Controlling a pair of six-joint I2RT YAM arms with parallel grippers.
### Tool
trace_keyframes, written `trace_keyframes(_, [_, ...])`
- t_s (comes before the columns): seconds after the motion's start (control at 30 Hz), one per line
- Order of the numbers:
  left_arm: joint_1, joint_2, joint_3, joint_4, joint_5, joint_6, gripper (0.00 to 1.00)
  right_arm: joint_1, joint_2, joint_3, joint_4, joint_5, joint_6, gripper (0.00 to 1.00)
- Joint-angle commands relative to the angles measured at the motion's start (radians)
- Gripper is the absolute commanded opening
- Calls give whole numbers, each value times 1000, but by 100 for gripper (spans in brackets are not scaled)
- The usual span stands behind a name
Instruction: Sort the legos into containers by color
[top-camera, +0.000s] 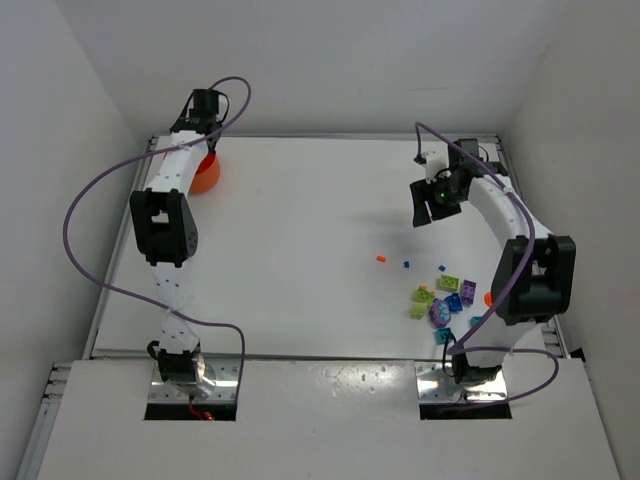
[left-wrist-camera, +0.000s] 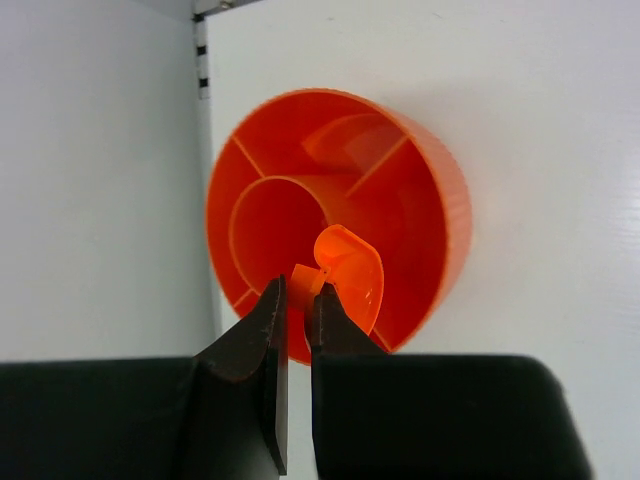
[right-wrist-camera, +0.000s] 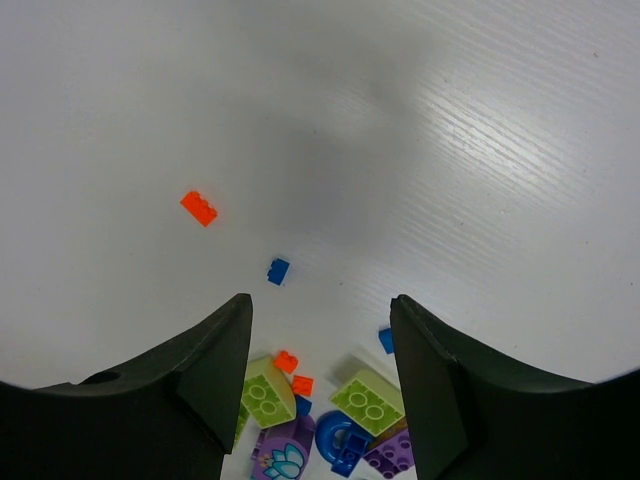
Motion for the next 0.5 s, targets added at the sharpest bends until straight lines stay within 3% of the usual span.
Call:
trace_keyframes(0.0, [-5,6,52,55,-88,31,10,-4,10,31,25,-7,-4,58])
trace_keyframes(0.47, [-23,25,43,64,-89,61,14,-13,28,40,25,-16,-4,58])
